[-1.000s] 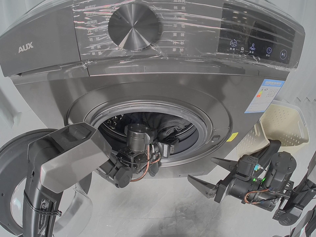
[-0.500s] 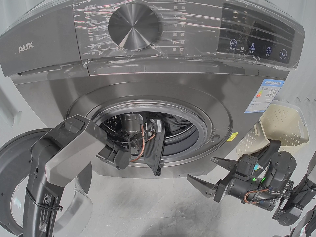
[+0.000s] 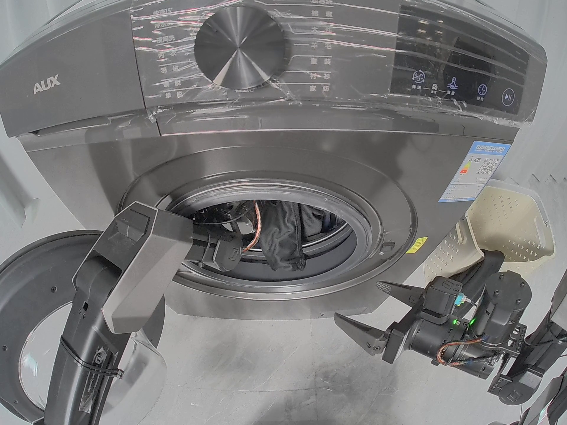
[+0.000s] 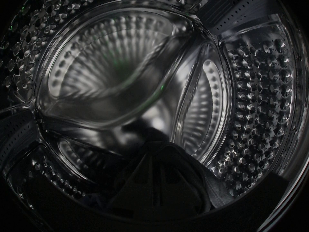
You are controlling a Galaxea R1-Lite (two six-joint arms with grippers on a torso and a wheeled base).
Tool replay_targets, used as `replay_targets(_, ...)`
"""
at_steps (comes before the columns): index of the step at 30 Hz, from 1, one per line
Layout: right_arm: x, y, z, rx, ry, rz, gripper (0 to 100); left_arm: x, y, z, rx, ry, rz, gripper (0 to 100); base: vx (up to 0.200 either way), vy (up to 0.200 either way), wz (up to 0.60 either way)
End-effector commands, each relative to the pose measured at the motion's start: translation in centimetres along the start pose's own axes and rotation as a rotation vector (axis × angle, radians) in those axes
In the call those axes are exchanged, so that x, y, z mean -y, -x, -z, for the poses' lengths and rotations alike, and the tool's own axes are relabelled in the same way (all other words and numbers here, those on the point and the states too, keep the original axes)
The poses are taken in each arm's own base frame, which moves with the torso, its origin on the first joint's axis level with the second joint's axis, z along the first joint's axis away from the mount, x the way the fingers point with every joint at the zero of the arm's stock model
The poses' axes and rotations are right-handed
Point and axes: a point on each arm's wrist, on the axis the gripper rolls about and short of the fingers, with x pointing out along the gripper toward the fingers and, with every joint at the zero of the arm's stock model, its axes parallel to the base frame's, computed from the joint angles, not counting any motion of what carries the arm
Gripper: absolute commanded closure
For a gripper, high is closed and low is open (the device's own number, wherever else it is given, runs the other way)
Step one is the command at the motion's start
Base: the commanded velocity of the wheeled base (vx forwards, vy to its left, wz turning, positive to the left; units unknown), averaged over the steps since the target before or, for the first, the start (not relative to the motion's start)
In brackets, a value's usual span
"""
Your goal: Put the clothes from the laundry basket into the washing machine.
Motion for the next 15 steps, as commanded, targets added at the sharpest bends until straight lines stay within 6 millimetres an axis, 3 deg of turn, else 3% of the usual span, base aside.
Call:
replay_targets(1,-0.2,0.0,0.1,-0.006,-0.001,-0.009,0,-0.3,-0.9,0.5,0.047,0.014,-0.004,100,0.000,0.000,0.00)
replay_targets(10,-0.3,0.0,0.3,-0.012,0.000,-0.015,0,-0.6,-0.5,2.4,0.007,0.008,-0.016,100,0.000,0.000,0.00)
replay_targets(11,-0.3,0.1,0.3,-0.013,-0.002,-0.014,0,-0.5,-0.1,2.9,-0.025,0.006,-0.017,0,0.000,0.000,0.00)
replay_targets(14,-0.3,0.1,0.3,-0.013,-0.002,-0.014,0,-0.2,0.7,2.5,-0.066,0.008,-0.014,0,0.000,0.000,0.00)
replay_targets(15,-0.3,0.1,0.3,-0.013,-0.002,-0.014,0,0.3,1.9,2.4,-0.127,0.003,-0.010,0,0.000,0.000,0.00)
